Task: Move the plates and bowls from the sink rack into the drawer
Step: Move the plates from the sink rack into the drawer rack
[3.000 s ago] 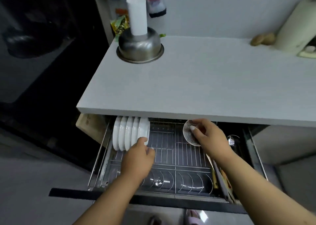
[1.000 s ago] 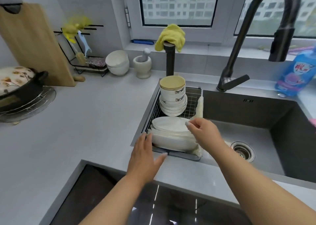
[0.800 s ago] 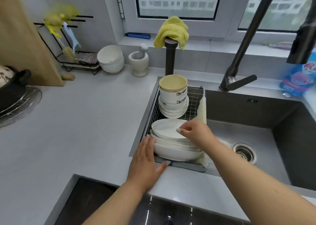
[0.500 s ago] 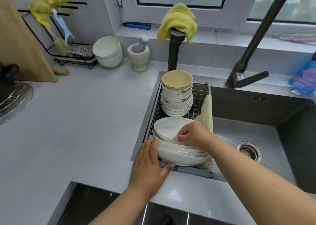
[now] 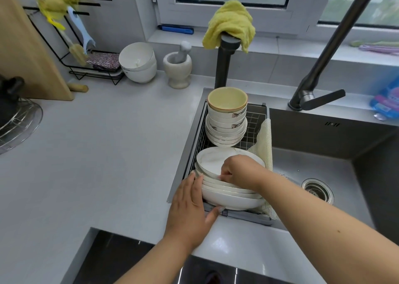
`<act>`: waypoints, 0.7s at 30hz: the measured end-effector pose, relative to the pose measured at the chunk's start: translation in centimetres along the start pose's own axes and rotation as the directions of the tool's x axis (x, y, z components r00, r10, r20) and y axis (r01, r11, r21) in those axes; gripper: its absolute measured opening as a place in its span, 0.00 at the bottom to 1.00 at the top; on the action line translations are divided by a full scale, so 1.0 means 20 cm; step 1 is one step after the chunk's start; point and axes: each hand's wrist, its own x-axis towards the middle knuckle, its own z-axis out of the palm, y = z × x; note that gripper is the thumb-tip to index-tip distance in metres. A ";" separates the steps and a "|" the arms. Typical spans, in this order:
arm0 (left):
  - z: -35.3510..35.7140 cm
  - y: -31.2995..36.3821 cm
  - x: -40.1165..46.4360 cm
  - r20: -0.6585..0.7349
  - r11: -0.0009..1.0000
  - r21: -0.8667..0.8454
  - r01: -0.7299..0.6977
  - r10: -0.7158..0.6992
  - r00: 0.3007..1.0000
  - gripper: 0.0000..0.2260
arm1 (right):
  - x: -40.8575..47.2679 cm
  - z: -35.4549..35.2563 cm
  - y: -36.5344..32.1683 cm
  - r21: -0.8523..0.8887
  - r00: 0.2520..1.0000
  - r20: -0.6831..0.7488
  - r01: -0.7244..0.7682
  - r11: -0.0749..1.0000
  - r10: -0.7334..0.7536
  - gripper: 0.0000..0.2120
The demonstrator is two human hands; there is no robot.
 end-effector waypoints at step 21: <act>-0.01 0.01 0.00 -0.009 1.000 0.013 0.010 -0.009 1.000 0.40 | -0.08 0.00 0.02 -0.063 0.921 -0.353 0.156 0.986 -0.168 0.13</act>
